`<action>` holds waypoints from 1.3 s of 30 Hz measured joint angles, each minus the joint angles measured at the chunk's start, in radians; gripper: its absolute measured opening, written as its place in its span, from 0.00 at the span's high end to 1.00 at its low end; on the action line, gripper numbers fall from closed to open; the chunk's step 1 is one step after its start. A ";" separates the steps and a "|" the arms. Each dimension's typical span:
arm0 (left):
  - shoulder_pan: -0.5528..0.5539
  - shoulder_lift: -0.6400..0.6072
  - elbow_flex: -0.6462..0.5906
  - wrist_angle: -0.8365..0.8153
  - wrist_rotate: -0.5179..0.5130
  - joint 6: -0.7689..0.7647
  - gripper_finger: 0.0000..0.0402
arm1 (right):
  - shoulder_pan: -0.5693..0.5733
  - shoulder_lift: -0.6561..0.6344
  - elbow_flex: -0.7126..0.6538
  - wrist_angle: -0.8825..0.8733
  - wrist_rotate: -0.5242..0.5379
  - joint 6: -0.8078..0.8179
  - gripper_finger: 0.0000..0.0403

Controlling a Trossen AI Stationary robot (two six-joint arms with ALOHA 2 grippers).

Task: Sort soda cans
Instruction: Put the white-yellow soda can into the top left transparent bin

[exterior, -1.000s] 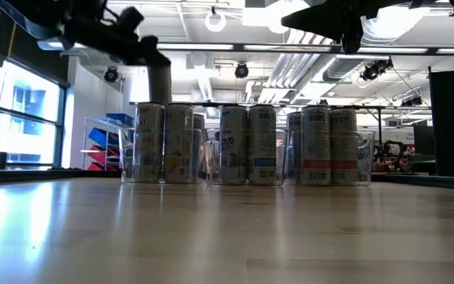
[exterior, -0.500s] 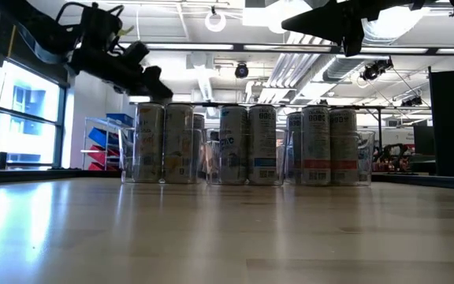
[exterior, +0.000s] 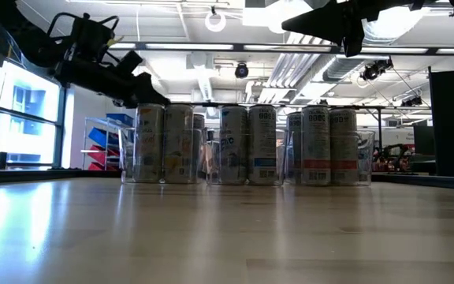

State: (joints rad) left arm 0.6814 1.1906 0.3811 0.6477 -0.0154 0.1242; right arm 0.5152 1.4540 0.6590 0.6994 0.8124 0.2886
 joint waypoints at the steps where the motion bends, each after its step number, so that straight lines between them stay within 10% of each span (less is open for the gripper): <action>1: 0.000 0.000 -0.001 -0.004 0.016 0.000 0.37 | 0.000 0.000 0.000 0.000 0.000 0.000 0.38; 39: -0.002 0.002 -0.002 0.002 0.035 0.035 0.31 | 0.000 0.000 0.000 0.008 0.002 0.009 0.38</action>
State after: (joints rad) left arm 0.6796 1.1923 0.3794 0.6495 0.0196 0.1588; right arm 0.5152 1.4540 0.6590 0.7070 0.8139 0.2980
